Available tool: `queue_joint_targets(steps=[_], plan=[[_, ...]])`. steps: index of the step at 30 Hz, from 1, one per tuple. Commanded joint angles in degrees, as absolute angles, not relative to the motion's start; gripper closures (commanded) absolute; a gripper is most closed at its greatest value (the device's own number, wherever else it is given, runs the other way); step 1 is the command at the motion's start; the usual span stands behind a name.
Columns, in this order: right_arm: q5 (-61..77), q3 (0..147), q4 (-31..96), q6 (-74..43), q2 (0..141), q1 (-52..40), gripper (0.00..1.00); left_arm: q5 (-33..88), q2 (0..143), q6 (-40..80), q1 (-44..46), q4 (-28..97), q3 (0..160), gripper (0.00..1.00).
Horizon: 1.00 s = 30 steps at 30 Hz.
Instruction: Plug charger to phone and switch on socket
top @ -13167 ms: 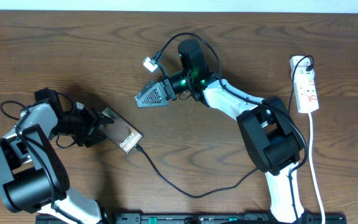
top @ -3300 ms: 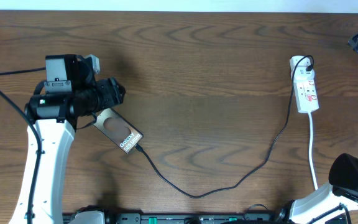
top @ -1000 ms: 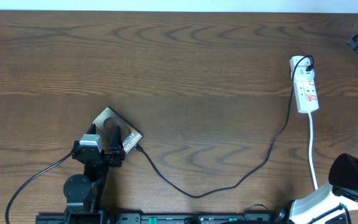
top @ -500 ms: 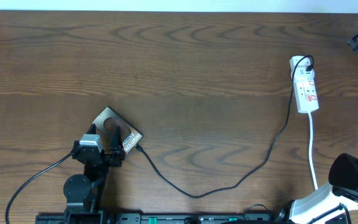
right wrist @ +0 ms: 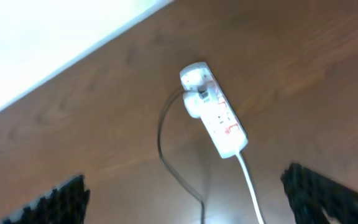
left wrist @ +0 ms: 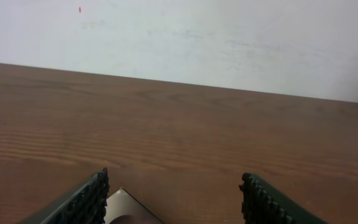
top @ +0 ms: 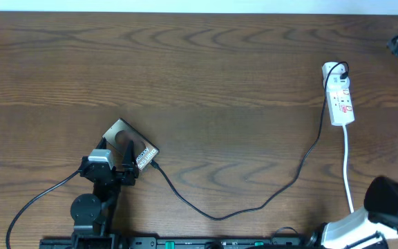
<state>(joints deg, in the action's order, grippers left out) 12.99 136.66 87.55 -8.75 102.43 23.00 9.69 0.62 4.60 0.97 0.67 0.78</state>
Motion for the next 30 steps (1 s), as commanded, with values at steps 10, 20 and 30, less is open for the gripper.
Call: queue_joint_targets(steps=[10, 20, 30], plan=[[12.8, 79.4, 40.2, -9.0, 72.7, 10.6, 0.01, 9.8, 0.2, 4.1, 0.7, 3.4, 0.2, 0.34], [11.2, 36.8, -4.9, -9.0, 51.9, 3.9, 0.01, 9.8, 0.2, 4.1, 0.7, 3.4, 0.2, 0.34], [9.4, 5.8, -28.0, -9.0, 30.5, 2.9, 0.01, 9.8, 0.2, 4.1, 0.7, 3.4, 0.2, 0.34]])
